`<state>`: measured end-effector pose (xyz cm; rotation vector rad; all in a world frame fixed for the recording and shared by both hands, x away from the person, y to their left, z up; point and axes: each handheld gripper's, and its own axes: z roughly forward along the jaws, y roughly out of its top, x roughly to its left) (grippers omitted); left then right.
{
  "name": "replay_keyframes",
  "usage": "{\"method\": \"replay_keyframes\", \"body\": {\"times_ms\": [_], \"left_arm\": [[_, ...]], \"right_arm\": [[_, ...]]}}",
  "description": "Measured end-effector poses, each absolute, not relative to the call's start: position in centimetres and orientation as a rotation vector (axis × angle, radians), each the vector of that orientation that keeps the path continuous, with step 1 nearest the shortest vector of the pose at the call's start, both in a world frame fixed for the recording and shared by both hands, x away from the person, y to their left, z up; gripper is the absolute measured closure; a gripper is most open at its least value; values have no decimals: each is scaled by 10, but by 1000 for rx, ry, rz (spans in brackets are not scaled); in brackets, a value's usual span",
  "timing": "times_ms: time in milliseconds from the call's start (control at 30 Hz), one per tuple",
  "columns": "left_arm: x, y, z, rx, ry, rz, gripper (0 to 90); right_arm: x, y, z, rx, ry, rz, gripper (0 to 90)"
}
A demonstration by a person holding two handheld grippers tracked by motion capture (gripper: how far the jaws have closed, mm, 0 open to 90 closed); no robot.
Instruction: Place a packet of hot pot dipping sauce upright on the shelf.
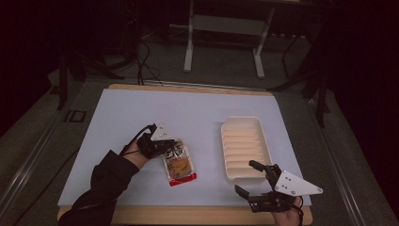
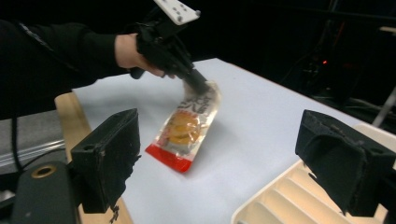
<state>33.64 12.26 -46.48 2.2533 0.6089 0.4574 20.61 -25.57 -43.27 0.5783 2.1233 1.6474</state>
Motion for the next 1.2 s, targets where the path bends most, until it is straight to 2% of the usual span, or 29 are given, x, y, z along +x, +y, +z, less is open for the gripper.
{"method": "replay_keyframes", "body": {"times_ms": [467,833,1033,1200], "left_arm": [[305,108,-435,2292,463,506,900],[292,106,-423,2268,372,474,900],[286,107,-414,2230,324,442,900],[284,108,-402,2219,294,470,900]], "right_arm": [[207,-260,-428,617,2079,1709,122],[209,-259,-427,678,2123,1596,121],[210,-260,-423,663,2148,1665,167],[212,-257,-414,614,2120,1617,136]]}}
